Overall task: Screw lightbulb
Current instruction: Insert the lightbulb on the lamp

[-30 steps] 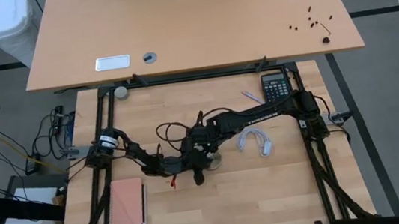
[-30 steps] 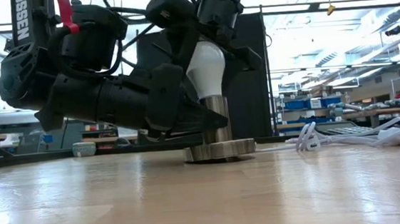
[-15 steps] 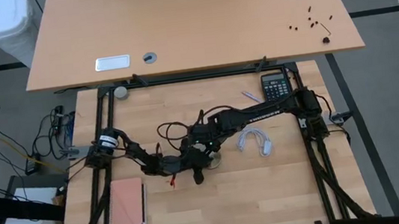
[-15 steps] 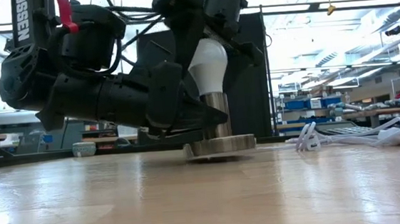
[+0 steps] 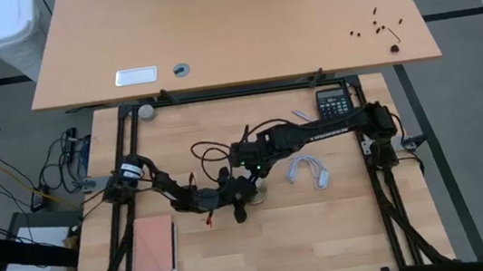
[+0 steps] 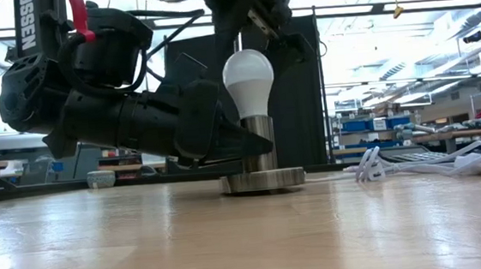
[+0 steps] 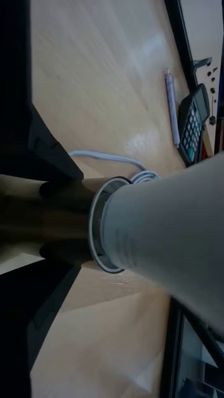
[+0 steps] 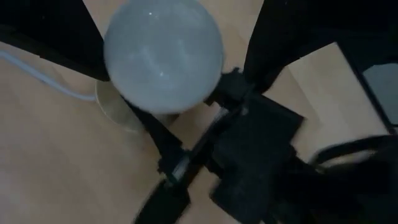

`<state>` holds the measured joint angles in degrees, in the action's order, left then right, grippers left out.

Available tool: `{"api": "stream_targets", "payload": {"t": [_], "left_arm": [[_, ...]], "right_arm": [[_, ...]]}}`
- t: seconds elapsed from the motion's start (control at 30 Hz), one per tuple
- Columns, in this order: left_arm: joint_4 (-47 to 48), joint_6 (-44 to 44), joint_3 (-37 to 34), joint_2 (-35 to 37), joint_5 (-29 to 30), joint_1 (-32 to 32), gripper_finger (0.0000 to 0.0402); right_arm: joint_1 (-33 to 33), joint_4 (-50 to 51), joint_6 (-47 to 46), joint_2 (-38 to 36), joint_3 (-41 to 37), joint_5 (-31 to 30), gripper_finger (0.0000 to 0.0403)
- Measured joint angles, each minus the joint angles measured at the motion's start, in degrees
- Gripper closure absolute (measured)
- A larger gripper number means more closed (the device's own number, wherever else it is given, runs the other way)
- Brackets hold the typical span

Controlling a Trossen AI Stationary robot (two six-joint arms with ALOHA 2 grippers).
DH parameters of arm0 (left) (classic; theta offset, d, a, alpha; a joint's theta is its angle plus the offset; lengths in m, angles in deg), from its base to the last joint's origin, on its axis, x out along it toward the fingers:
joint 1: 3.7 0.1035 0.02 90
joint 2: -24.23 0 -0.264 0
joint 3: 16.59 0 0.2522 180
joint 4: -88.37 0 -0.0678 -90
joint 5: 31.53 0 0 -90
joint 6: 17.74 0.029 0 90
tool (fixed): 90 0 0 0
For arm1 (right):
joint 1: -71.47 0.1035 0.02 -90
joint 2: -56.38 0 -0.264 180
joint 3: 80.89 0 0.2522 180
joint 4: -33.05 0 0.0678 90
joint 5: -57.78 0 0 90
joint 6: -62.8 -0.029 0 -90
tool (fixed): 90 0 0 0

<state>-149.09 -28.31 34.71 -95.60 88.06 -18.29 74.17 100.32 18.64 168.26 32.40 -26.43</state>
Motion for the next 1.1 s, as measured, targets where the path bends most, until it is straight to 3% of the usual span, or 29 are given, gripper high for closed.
{"api": "stream_targets", "payload": {"t": [0.3, 0.57, 0.7, 0.83, 1.0, 1.1], "left_arm": [[0.4, 0.1, 0.0, 0.0, 0.0, 0.0, 0.0208], [0.8, 1.4, 0.0, 0.0, 0.0, 0.0, 0.0208], [1.0, 2.9, 0.0, 0.0, 0.0, 0.0, 0.0208], [1.0, 3.5, 0.0, 0.0, -0.3, 0.0, 0.0208], [1.2, 2.0, 0.0, 0.0, -1.0, -0.1, 0.0208], [1.4, 2.0, 0.0, 0.0, -1.6, -0.1, 0.0208]], "right_arm": [[-2.2, 2.3, 6.7, -2.2, 4.6, -2.3, 0.003], [-2.2, 9.8, 10.6, -6.8, 5.5, -8.6, 0.0034], [0.2, 14.4, 11.0, -10.2, 5.5, -17.8, 0.004], [6.7, 15.7, 11.4, -13.1, 4.4, -27.4, 0.0046], [15.4, 14.2, 10.0, -15.4, -3.5, -37.3, 0.0055], [19.4, 8.5, 7.2, -16.7, -11.6, -40.9, 0.0057]]}}
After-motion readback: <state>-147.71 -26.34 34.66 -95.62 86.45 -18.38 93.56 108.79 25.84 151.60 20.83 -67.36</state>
